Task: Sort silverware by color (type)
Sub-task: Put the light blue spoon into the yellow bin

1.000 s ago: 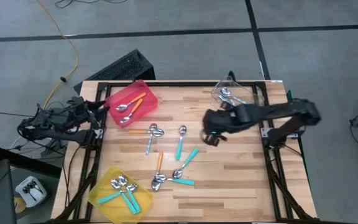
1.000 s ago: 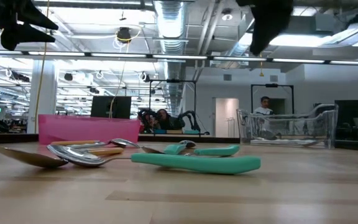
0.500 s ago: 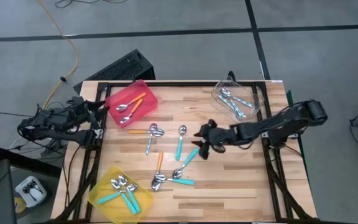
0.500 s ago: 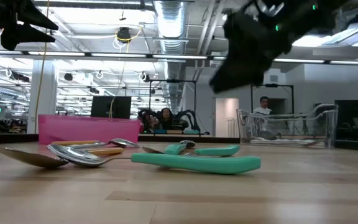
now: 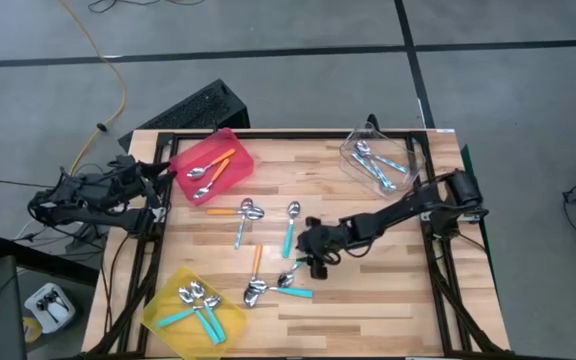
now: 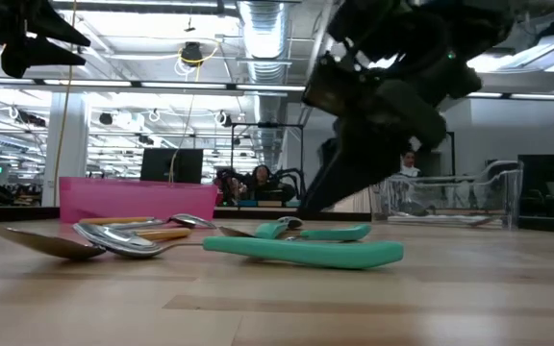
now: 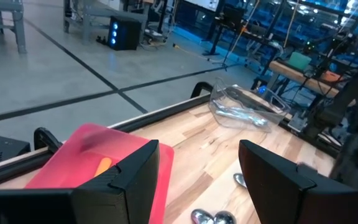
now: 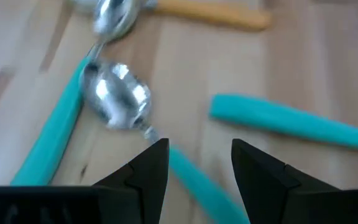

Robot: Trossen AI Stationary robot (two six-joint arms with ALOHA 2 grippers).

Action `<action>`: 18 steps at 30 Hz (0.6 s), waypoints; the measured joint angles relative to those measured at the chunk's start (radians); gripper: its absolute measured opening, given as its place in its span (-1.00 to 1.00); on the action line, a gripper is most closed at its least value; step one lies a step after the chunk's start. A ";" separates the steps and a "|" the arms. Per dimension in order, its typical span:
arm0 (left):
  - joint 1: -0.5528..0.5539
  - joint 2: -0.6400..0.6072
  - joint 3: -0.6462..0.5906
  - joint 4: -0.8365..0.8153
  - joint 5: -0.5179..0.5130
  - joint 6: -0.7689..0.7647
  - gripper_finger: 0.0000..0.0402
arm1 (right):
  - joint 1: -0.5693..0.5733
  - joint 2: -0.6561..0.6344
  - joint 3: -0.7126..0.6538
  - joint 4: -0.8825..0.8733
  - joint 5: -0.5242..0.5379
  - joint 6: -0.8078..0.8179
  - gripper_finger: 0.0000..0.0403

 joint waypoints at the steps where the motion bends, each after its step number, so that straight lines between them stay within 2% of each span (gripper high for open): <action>1: 0.000 0.001 0.001 0.002 -0.002 0.000 0.02 | 0.003 0.021 0.017 -0.004 -0.021 -0.023 -0.02; 6: 0.000 0.000 0.000 0.000 -0.003 -0.001 0.02 | 0.009 0.077 0.079 -0.019 -0.076 -0.108 -0.05; 18: 0.000 0.001 0.000 -0.004 -0.012 -0.004 0.02 | 0.016 0.098 0.092 -0.130 -0.070 -0.171 -0.12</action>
